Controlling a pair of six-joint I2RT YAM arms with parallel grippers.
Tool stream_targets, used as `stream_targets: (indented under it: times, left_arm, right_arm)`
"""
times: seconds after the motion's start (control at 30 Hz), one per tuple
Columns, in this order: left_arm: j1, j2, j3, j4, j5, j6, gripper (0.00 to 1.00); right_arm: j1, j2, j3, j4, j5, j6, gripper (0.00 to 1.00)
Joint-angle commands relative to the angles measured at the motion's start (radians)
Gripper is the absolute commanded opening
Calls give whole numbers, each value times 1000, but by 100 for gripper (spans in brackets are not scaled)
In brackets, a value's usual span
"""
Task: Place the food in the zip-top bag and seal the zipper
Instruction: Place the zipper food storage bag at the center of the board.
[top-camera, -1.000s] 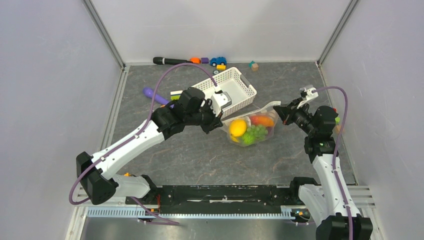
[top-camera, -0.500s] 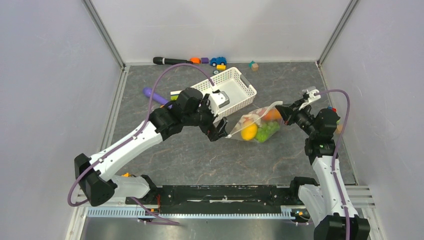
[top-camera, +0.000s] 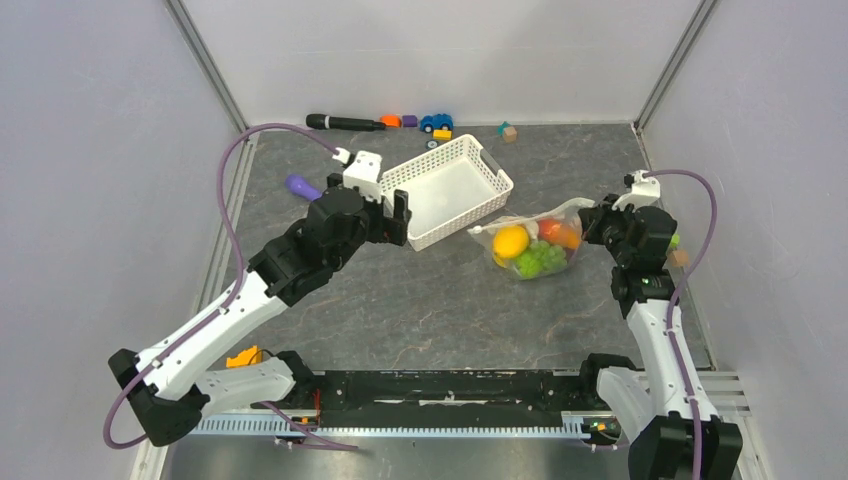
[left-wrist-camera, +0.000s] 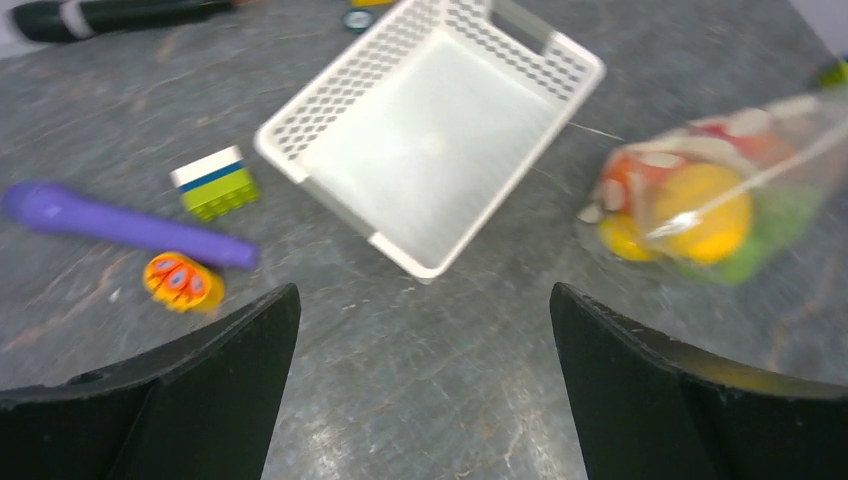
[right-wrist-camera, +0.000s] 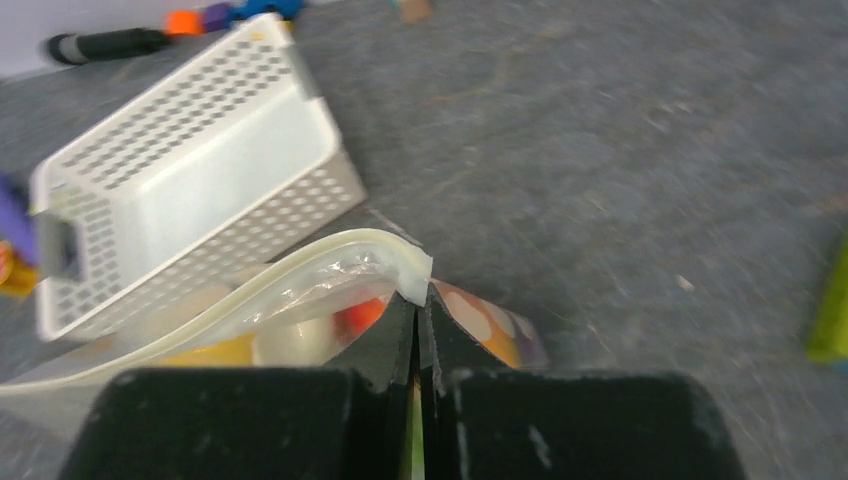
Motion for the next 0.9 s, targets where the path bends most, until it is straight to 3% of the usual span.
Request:
stream_targets:
  times: [0.0, 0.27, 0.43, 0.5, 0.63, 0.7, 0.77, 0.87]
  left_arm:
    - [16, -29, -15, 5, -324, -146, 100]
    - [109, -34, -26, -54, -362, -242, 100]
    - [158, -17, -19, -92, -336, -295, 100]
    - [170, -14, -23, -97, -334, -306, 100]
    - [185, -12, -24, -99, -327, -315, 100]
    - [187, -10, -22, -97, -322, -313, 100]
    - [188, -9, -17, -100, -313, -312, 100]
    - [188, -10, -9, -104, -303, -313, 100]
  right_arm:
    - [-21, 44, 58, -119, 326, 42, 5]
    - [-95, 123, 85, -135, 522, 29, 7]
    - [-141, 146, 111, -121, 508, 10, 11]
    - [-142, 127, 103, -92, 482, -14, 21]
    - [-142, 76, 98, -72, 432, -61, 64]
    - [-142, 47, 106, -77, 416, -76, 77]
    - [-141, 13, 117, -83, 415, -77, 97]
    - [-142, -46, 129, -87, 416, -76, 98]
